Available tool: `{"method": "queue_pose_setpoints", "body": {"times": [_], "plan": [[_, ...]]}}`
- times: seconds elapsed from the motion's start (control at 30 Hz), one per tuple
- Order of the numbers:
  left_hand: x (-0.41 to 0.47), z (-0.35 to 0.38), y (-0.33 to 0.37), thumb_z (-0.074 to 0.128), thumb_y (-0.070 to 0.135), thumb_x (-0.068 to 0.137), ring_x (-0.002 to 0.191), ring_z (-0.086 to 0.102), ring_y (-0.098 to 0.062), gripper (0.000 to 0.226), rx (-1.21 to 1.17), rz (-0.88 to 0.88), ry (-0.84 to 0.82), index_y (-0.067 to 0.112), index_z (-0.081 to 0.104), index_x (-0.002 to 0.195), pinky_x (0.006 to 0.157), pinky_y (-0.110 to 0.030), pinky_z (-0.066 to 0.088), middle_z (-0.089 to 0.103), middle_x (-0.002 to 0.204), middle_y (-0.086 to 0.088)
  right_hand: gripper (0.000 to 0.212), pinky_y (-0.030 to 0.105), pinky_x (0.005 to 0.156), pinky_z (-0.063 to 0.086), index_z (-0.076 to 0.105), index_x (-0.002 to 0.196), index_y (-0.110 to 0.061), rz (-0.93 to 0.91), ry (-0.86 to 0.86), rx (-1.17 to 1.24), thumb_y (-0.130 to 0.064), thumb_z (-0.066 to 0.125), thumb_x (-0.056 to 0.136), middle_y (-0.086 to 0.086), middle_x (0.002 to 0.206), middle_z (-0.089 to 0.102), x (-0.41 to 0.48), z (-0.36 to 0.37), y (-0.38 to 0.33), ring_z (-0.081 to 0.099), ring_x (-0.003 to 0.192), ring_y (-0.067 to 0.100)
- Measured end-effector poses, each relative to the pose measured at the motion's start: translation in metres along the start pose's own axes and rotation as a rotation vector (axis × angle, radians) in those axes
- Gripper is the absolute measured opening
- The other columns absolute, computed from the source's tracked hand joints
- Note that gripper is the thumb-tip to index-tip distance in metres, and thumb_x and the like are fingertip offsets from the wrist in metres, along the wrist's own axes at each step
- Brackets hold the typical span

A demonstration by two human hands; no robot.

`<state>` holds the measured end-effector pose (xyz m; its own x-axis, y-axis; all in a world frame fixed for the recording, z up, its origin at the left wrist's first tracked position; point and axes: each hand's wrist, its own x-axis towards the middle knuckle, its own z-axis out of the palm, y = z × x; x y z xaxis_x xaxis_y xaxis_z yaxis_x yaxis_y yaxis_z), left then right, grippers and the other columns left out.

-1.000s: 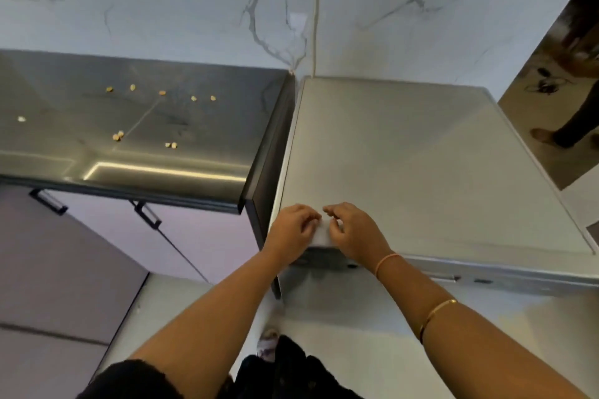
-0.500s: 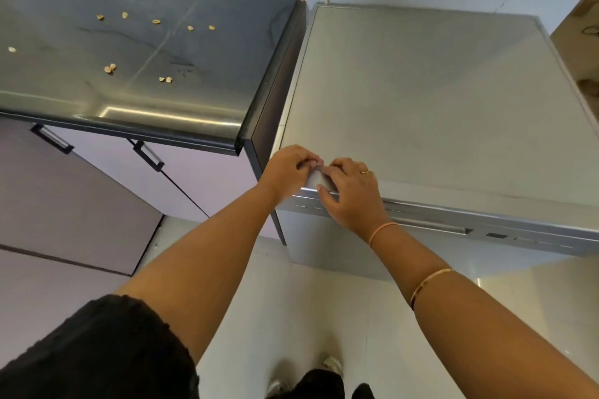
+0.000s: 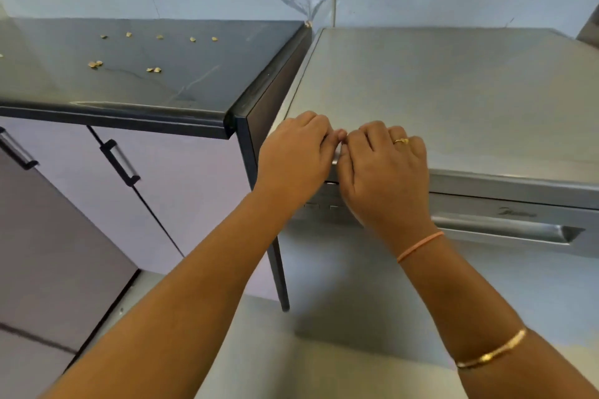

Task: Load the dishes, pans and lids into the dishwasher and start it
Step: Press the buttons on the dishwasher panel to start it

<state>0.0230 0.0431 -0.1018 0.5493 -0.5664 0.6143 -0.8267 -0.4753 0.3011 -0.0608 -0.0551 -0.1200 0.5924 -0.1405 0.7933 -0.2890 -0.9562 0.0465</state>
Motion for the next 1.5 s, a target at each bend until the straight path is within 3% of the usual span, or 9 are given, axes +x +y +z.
{"method": "queue_pose_setpoints", "body": {"times": [0.17, 0.37, 0.53, 0.6, 0.7, 0.9, 1.03, 1.33, 1.5], "plan": [[-0.004, 0.010, -0.003, 0.035, 0.037, 0.100, 0.071, 0.043, -0.015, 0.033, 0.141, 0.066, 0.144, 0.018, 0.044, 0.075, 0.061, -0.030, 0.028, 0.044, 0.076, 0.003, 0.031, 0.035, 0.062, 0.032, 0.060, 0.076, -0.006, -0.022, 0.224, -0.123, -0.024, 0.039, 0.091, 0.013, 0.076, 0.059, -0.007, 0.016, -0.002, 0.053, 0.068, 0.032], [-0.008, 0.017, -0.010, 0.026, 0.037, 0.101, 0.077, 0.048, -0.017, 0.044, 0.185, 0.152, 0.267, 0.012, 0.060, 0.088, 0.065, -0.029, 0.029, 0.052, 0.083, 0.000, 0.027, 0.033, 0.060, 0.034, 0.057, 0.067, -0.007, -0.041, 0.479, -0.175, -0.020, 0.043, 0.086, 0.014, 0.068, 0.056, -0.010, 0.034, -0.003, 0.053, 0.060, 0.031], [-0.021, 0.025, -0.019, 0.027, 0.033, 0.102, 0.075, 0.046, -0.018, 0.039, 0.185, 0.271, 0.357, 0.014, 0.050, 0.077, 0.069, -0.028, 0.027, 0.050, 0.077, 0.000, 0.031, 0.034, 0.064, 0.025, 0.056, 0.074, -0.003, -0.057, 0.496, -0.162, -0.020, 0.037, 0.091, 0.018, 0.075, 0.054, -0.020, 0.036, -0.003, 0.049, 0.064, 0.033], [-0.026, 0.027, -0.026, 0.028, 0.033, 0.102, 0.085, 0.054, -0.019, 0.039, 0.165, 0.333, 0.371, 0.017, 0.063, 0.092, 0.075, -0.030, 0.031, 0.062, 0.089, 0.001, 0.034, 0.037, 0.068, 0.032, 0.060, 0.084, -0.002, -0.060, 0.425, -0.153, -0.022, 0.034, 0.093, 0.019, 0.084, 0.056, -0.026, 0.034, -0.004, 0.052, 0.073, 0.036], [-0.031, 0.024, -0.038, 0.032, 0.029, 0.099, 0.102, 0.059, -0.019, 0.036, 0.079, 0.464, 0.376, 0.021, 0.062, 0.118, 0.084, -0.031, 0.035, 0.067, 0.110, 0.002, 0.038, 0.043, 0.089, 0.036, 0.060, 0.108, -0.002, -0.070, 0.344, -0.103, -0.027, 0.035, 0.094, 0.019, 0.104, 0.060, -0.034, 0.032, -0.004, 0.055, 0.094, 0.036], [-0.030, 0.038, -0.060, 0.047, 0.007, 0.085, 0.096, 0.061, -0.021, 0.035, 0.098, 0.657, 0.571, 0.009, 0.064, 0.115, 0.081, -0.027, 0.034, 0.068, 0.107, -0.003, 0.047, 0.046, 0.113, 0.019, 0.045, 0.135, 0.000, -0.087, 0.386, 0.097, -0.013, 0.038, 0.090, 0.017, 0.139, 0.047, -0.073, 0.049, -0.018, 0.038, 0.133, 0.035], [-0.027, 0.045, -0.063, 0.049, 0.004, 0.083, 0.094, 0.060, -0.020, 0.035, 0.128, 0.663, 0.667, 0.010, 0.064, 0.114, 0.081, -0.027, 0.032, 0.068, 0.104, -0.003, 0.052, 0.039, 0.108, 0.031, 0.042, 0.137, 0.000, -0.226, 0.305, 0.166, -0.011, 0.044, 0.086, 0.016, 0.137, 0.050, -0.117, 0.072, -0.036, 0.045, 0.129, 0.030], [-0.032, 0.054, -0.065, 0.054, 0.002, 0.079, 0.100, 0.048, -0.017, 0.039, 0.108, 0.592, 0.735, 0.007, 0.062, 0.117, 0.090, -0.029, 0.031, 0.066, 0.107, -0.008, 0.049, 0.040, 0.093, 0.045, 0.055, 0.126, 0.000, -0.255, 0.334, -0.071, -0.020, 0.042, 0.083, 0.014, 0.119, 0.064, -0.117, 0.077, -0.038, 0.058, 0.114, 0.029], [-0.034, 0.057, -0.064, 0.057, -0.001, 0.076, 0.101, 0.047, -0.017, 0.043, 0.101, 0.583, 0.748, 0.005, 0.061, 0.118, 0.092, -0.032, 0.032, 0.065, 0.107, -0.009, 0.039, 0.037, 0.070, 0.041, 0.067, 0.108, 0.001, -0.301, 0.480, -0.190, -0.015, 0.050, 0.078, 0.009, 0.087, 0.071, -0.108, 0.079, -0.042, 0.065, 0.080, 0.028]]}}
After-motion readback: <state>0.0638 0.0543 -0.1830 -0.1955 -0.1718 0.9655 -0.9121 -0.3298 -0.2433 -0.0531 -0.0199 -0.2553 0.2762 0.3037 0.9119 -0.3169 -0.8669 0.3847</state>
